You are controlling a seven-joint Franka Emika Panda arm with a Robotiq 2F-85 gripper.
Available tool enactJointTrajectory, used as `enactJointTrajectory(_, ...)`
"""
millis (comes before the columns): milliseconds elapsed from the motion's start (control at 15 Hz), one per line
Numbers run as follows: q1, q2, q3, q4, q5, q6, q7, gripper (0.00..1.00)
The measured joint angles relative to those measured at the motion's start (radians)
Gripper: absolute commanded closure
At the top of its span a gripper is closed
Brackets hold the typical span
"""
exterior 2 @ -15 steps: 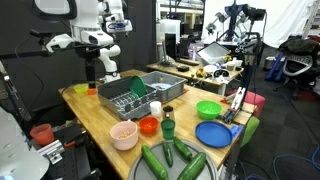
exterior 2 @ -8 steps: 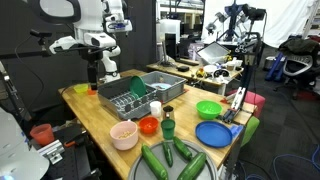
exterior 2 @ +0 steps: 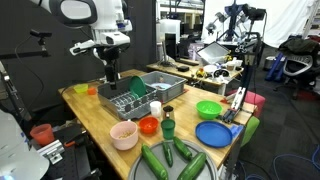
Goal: Pour the contents in the dark green cup into the orange bowl
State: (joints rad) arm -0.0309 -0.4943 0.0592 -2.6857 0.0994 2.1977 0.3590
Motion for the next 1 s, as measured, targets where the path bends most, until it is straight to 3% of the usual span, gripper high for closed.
enactJointTrajectory(333,-0.038,0.139,0.001,0.081,-0.038,0.049,0.106,0.0)
enactJointTrajectory(1000,-0.036,0.128,0.002,0.079,-0.038,0.046,0.106,0.0)
